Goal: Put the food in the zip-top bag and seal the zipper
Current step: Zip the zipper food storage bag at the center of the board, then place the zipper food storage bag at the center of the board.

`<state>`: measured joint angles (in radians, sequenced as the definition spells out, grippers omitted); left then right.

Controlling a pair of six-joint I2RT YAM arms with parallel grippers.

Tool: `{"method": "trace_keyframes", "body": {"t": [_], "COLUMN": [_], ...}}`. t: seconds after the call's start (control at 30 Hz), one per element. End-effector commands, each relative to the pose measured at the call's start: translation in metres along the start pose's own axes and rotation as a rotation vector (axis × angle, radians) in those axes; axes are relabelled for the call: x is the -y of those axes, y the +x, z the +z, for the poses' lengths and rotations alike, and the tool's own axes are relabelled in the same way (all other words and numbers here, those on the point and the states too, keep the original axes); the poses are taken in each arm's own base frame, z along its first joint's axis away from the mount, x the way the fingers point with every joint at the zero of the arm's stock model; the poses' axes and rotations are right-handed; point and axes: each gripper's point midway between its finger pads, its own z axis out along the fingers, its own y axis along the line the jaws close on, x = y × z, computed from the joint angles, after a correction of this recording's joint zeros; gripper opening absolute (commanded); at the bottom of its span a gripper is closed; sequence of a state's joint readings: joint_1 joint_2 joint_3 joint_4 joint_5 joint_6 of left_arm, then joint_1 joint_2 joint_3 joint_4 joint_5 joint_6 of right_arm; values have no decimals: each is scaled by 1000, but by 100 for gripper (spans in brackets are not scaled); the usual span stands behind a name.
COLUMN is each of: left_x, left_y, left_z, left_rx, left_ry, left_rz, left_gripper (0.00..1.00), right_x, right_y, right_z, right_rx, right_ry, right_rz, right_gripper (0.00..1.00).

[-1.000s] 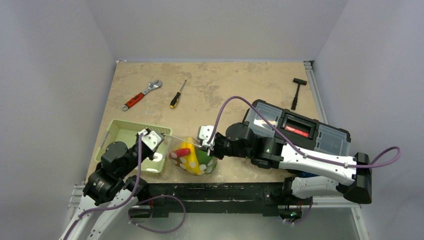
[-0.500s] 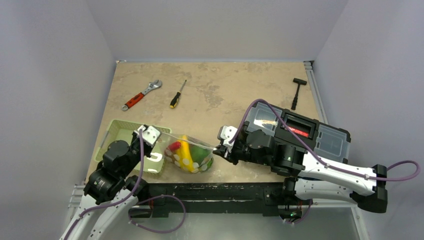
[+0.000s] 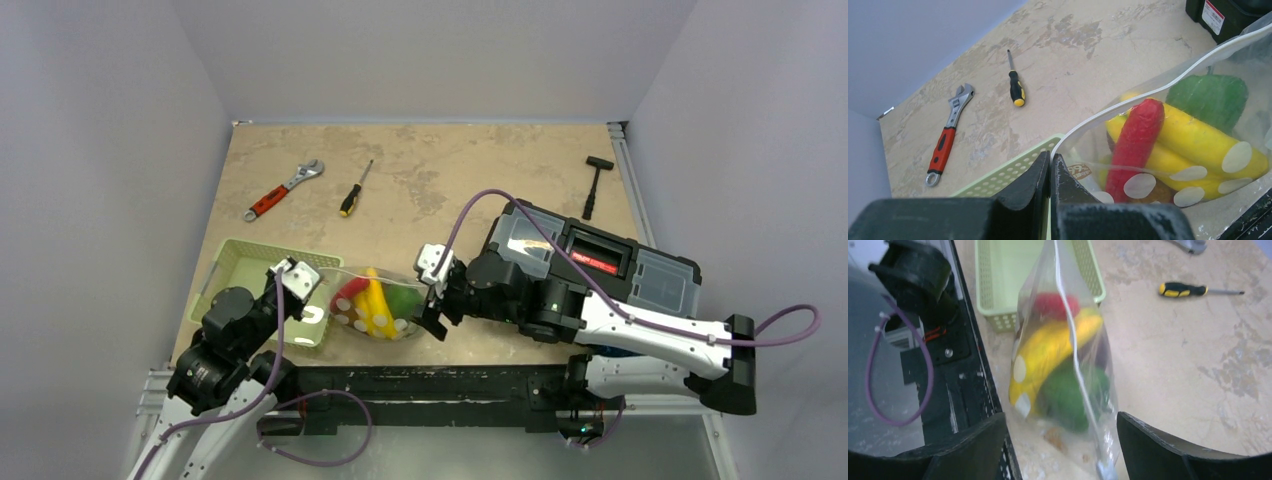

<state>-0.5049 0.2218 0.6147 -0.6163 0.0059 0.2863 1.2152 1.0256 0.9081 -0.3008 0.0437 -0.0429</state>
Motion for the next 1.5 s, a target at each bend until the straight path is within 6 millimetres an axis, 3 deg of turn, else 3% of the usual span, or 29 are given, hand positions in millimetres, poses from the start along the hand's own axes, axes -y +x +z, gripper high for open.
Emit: {"method": "trace_keyframes", "body": {"t": [0.0, 0.17, 0.33, 0.47, 0.63, 0.7, 0.77, 0.8, 0.83, 0.87, 0.9, 1.0, 1.2, 1.47], "left_x": [2, 4, 4, 3, 1, -1, -7, -8, -13, -17, -20, -30, -35, -29], "left_y": [-13, -15, -16, -16, -16, -16, -17, -18, -18, -19, -19, -19, -20, -21], "left_z": [1, 2, 2, 2, 1, 1, -1, -2, -4, -6, -8, -16, -24, -20], "left_rx": [65, 73, 72, 76, 78, 79, 80, 89, 91, 97, 104, 128, 147, 135], "left_ry": [24, 35, 35, 29, 13, 0, -30, -40, -71, -91, -112, -178, -213, -173], "left_rz": [21, 24, 22, 18, 17, 10, 5, 2, 0, -4, -9, -19, -15, -15], "left_gripper": [0, 0, 0, 0, 0, 1, 20, 36, 62, 82, 93, 99, 100, 100], "right_x": [11, 5, -7, -8, 2, 11, 21, 27, 34, 42, 50, 72, 115, 182], "right_y": [-70, -91, -92, -91, -90, -91, -92, -93, -93, -94, -94, -100, -105, -87], "right_z": [4, 39, 75, 93, 101, 100, 97, 96, 95, 95, 94, 95, 115, 150], "right_rx": [140, 98, 55, 42, 51, 63, 80, 91, 101, 109, 113, 141, 176, 96], "right_ry": [52, 27, -29, -32, 30, 81, 138, 169, 200, 233, 259, 288, 300, 353], "right_rz": [48, 96, 106, 111, 120, 134, 144, 149, 155, 167, 181, 230, 221, 157], "right_gripper": [82, 79, 65, 45, 5, 0, 0, 0, 0, 0, 0, 0, 0, 0]}}
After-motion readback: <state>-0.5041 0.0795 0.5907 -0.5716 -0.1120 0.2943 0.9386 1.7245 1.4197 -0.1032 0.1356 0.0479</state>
